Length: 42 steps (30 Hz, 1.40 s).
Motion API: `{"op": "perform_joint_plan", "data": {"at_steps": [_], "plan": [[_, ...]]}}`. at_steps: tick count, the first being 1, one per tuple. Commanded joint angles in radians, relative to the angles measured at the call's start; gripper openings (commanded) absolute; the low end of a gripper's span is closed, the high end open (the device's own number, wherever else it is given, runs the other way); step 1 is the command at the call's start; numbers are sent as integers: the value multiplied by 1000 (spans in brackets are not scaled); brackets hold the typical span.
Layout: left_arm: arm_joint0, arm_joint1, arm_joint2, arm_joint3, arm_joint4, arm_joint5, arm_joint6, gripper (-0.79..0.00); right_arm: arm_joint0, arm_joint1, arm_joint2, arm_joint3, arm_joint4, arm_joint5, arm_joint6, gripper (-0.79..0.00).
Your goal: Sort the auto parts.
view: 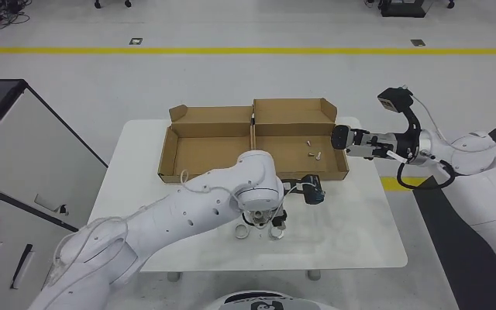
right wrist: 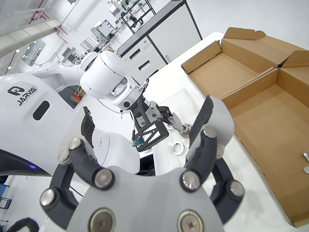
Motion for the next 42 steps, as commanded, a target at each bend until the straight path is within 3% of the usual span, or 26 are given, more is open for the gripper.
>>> {"op": "perform_joint_plan", "data": {"at_steps": [1, 2, 6, 12, 17, 29, 32, 42], "plan": [[-3, -1, -3, 6, 3, 0, 8, -314, 0, 0, 0, 0, 0, 0, 0, 0], [-6, -1, -6, 8, 5, -1, 10, -354, 0, 0, 0, 0, 0, 0, 0, 0], [-10, 0, -8, 7, 10, -14, 1, -351, 0, 0, 0, 0, 0, 0, 0, 0], [-19, -13, 57, 40, 26, -31, 9, -372, 0, 0, 0, 0, 0, 0, 0, 0], [-23, -32, 92, 76, 39, -31, 10, -406, 0, 0, 0, 0, 0, 0, 0, 0], [-48, -77, 170, 164, -6, -48, 26, -354, 0, 0, 0, 0, 0, 0, 0, 0], [-54, -89, 188, 185, -12, -49, 27, -406, 0, 0, 0, 0, 0, 0, 0, 0], [-72, -129, 237, 250, -13, -51, 29, -416, 0, 0, 0, 0, 0, 0, 0, 0]]}}
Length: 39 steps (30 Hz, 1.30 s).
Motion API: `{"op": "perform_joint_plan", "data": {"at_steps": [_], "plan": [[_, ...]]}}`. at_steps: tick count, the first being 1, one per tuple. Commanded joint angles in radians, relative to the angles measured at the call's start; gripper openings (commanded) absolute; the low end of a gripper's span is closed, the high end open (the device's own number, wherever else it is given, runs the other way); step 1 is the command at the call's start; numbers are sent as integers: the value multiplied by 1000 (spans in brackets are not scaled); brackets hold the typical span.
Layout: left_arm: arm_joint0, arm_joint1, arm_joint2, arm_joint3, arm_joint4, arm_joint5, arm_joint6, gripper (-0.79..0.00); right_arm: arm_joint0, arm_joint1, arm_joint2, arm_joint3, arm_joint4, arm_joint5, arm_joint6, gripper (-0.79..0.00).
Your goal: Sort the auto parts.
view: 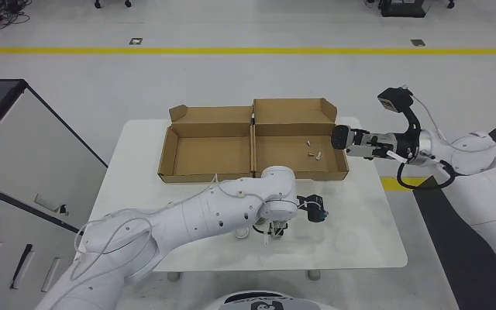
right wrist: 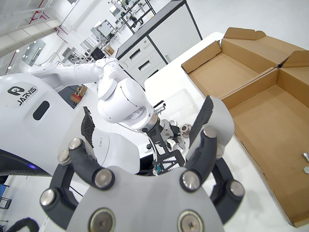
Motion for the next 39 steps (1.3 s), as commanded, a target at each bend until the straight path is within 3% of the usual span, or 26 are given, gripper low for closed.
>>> {"op": "perform_joint_plan", "data": {"at_steps": [1, 23, 39], "plan": [[-3, -8, 8, 14, -4, -2, 2, -416, 0, 0, 0, 0, 0, 0, 0, 0], [21, -61, 11, 122, 23, -19, 19, -468, 0, 0, 0, 0, 0, 0, 0, 0], [0, -57, 11, 118, 10, -14, 14, -489, 0, 0, 0, 0, 0, 0, 0, 0]]}}
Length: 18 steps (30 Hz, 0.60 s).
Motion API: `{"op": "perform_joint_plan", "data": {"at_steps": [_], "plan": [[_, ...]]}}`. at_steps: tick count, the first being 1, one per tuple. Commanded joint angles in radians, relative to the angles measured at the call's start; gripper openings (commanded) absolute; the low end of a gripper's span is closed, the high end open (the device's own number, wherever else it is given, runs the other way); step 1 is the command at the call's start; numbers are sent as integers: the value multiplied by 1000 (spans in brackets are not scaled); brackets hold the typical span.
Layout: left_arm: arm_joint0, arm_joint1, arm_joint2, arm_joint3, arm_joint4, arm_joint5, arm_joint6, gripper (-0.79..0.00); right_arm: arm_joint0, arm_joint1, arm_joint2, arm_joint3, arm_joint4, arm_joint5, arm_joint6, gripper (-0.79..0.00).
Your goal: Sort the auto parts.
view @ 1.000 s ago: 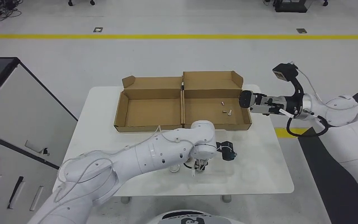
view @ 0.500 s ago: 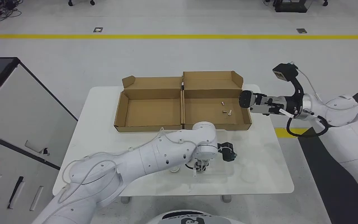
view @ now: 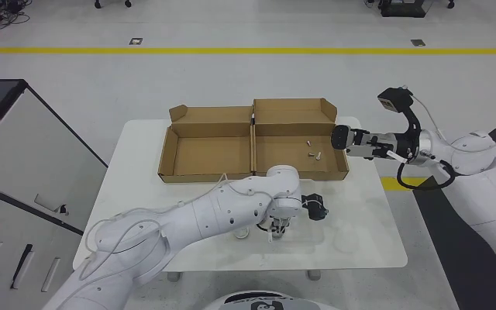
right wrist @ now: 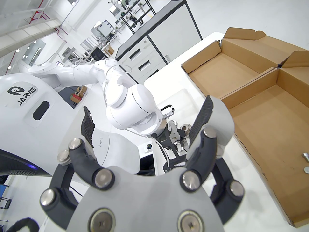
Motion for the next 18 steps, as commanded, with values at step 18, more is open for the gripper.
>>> {"op": "perform_joint_plan", "data": {"at_steps": [18], "plan": [[17, 3, 0, 21, 12, -7, 7, -508, 0, 0, 0, 0, 0, 0, 0, 0]]}}
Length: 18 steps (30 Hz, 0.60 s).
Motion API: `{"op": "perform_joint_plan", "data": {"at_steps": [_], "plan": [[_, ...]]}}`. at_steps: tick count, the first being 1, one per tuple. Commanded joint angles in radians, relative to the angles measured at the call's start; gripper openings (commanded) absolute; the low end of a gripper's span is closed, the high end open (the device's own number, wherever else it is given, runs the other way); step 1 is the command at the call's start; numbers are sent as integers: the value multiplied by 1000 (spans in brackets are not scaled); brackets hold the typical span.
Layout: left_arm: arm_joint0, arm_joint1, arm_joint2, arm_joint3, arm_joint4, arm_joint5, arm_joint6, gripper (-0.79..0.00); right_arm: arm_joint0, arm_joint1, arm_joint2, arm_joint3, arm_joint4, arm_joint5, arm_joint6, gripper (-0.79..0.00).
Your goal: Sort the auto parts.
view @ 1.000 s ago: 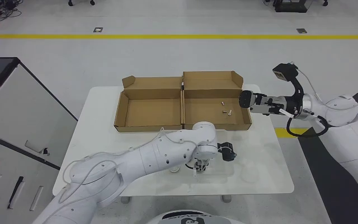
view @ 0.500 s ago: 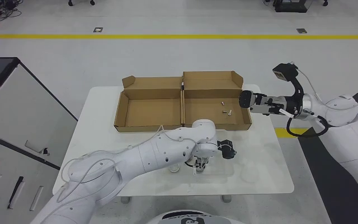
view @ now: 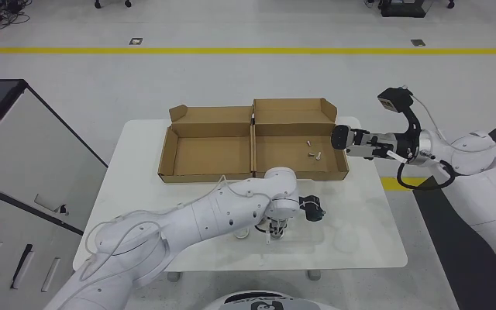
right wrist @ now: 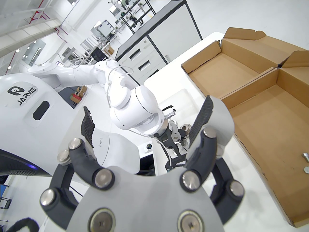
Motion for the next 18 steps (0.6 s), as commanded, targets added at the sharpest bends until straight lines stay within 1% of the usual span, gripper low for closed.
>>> {"op": "perform_joint_plan", "data": {"at_steps": [1, 11, 14, 15, 17, 18], "plan": [[-1, 0, 0, 2, 1, 1, -1, -505, 0, 0, 0, 0, 0, 0, 0, 0], [7, -3, 0, 21, 7, -4, 4, -508, 0, 0, 0, 0, 0, 0, 0, 0], [11, -6, 0, 29, 11, -7, 7, -523, 0, 0, 0, 0, 0, 0, 0, 0], [11, -8, 0, 32, 12, -7, 7, -536, 0, 0, 0, 0, 0, 0, 0, 0], [12, -10, 0, 36, 14, -8, 8, -585, 0, 0, 0, 0, 0, 0, 0, 0], [12, -11, 0, 40, 15, -9, 9, -643, 0, 0, 0, 0, 0, 0, 0, 0]]}}
